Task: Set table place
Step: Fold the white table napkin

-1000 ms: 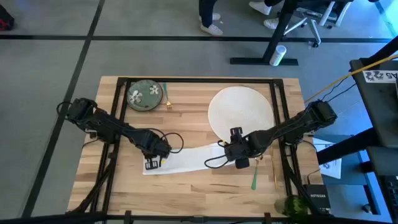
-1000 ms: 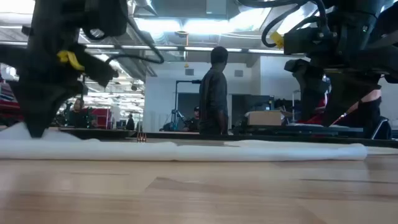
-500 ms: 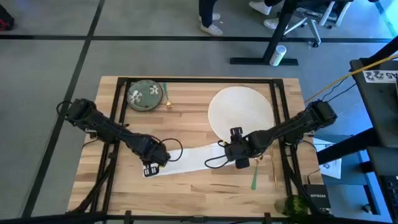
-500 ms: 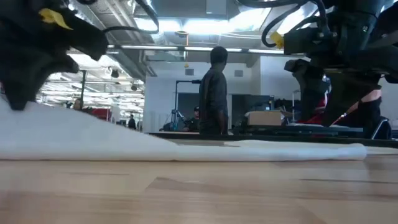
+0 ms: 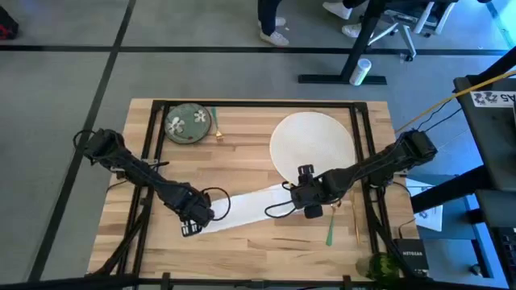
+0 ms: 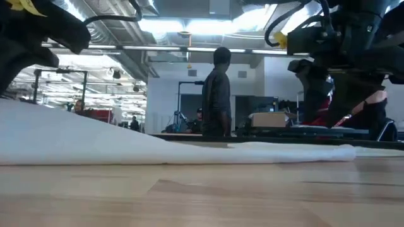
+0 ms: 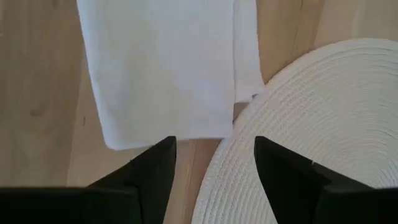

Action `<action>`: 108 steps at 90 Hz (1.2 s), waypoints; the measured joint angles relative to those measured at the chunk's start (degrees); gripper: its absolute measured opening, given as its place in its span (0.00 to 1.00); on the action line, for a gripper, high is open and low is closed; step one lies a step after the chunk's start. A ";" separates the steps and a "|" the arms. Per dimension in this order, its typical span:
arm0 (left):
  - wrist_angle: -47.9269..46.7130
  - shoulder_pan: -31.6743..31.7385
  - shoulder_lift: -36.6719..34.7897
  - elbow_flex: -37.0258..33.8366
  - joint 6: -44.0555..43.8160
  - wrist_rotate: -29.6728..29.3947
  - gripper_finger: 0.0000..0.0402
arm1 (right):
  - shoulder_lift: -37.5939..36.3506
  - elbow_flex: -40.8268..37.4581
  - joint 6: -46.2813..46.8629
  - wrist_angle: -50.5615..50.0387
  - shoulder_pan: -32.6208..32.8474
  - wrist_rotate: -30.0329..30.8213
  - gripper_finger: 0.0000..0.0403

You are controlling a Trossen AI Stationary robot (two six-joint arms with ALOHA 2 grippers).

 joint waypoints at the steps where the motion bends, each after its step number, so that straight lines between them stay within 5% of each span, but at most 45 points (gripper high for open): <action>1: 0.01 -0.02 0.00 0.00 -0.01 0.00 0.00 | -0.01 0.00 -0.22 0.35 0.00 -0.01 0.51; 41: 1.30 -0.02 -0.01 0.00 0.40 -0.20 0.00 | 2.79 -2.68 -4.40 3.86 -5.39 -3.44 0.51; 77: 2.39 0.00 -0.02 0.00 1.55 -0.63 0.00 | 2.80 -8.30 -6.88 13.98 -11.40 -13.71 0.49; 90: 2.37 0.01 -0.04 0.00 1.55 -0.63 0.00 | 2.80 -8.31 -7.34 14.13 -11.69 -14.40 0.37; 108: 2.37 0.03 -0.04 0.00 1.55 -0.67 0.00 | 2.80 -8.35 -8.93 14.13 -11.63 -14.13 0.05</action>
